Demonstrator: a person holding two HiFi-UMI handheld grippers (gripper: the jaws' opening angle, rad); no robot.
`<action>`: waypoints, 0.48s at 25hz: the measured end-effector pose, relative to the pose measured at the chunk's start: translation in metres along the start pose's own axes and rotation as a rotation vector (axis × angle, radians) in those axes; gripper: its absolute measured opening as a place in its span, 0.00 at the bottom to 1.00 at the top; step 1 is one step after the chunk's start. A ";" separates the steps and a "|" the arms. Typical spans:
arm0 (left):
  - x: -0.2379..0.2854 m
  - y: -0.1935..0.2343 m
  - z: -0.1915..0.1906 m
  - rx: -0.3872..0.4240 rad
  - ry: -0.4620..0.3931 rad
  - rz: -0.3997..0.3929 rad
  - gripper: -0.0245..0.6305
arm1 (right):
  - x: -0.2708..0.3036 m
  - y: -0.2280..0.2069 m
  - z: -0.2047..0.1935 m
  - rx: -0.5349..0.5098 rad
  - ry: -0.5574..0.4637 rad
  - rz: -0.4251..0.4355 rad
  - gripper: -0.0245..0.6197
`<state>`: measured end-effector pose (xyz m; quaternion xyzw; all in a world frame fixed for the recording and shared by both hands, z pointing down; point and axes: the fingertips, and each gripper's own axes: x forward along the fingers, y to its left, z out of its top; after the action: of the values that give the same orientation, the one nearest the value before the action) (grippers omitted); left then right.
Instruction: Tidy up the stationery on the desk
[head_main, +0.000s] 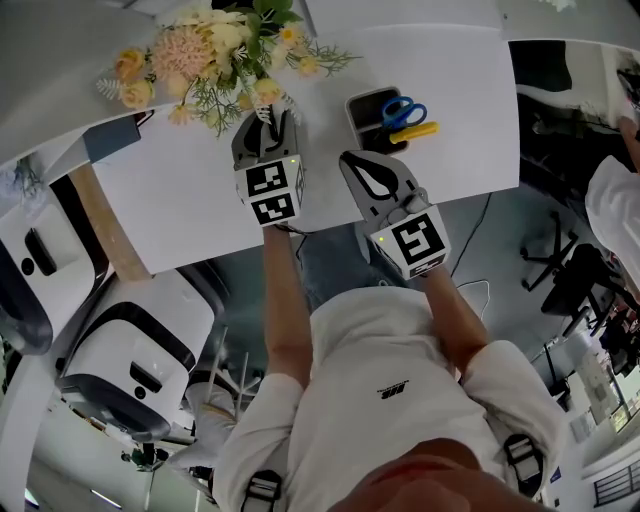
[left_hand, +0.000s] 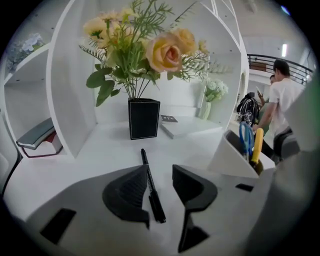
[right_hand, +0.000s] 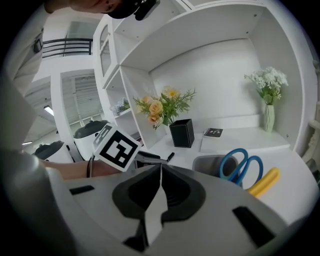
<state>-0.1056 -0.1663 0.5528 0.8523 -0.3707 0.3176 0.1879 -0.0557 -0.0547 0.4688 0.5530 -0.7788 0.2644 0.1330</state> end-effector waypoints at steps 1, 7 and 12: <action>0.004 0.003 0.000 0.004 0.008 0.007 0.04 | 0.002 0.003 0.001 0.001 0.000 0.004 0.04; 0.025 0.016 0.000 0.003 0.042 0.028 0.04 | 0.008 0.010 0.001 0.010 0.002 0.012 0.04; 0.038 0.023 0.002 0.000 0.061 0.049 0.04 | 0.007 0.006 -0.002 0.019 0.005 0.001 0.04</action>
<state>-0.1026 -0.2022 0.5787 0.8330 -0.3854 0.3477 0.1913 -0.0640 -0.0573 0.4725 0.5532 -0.7762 0.2733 0.1296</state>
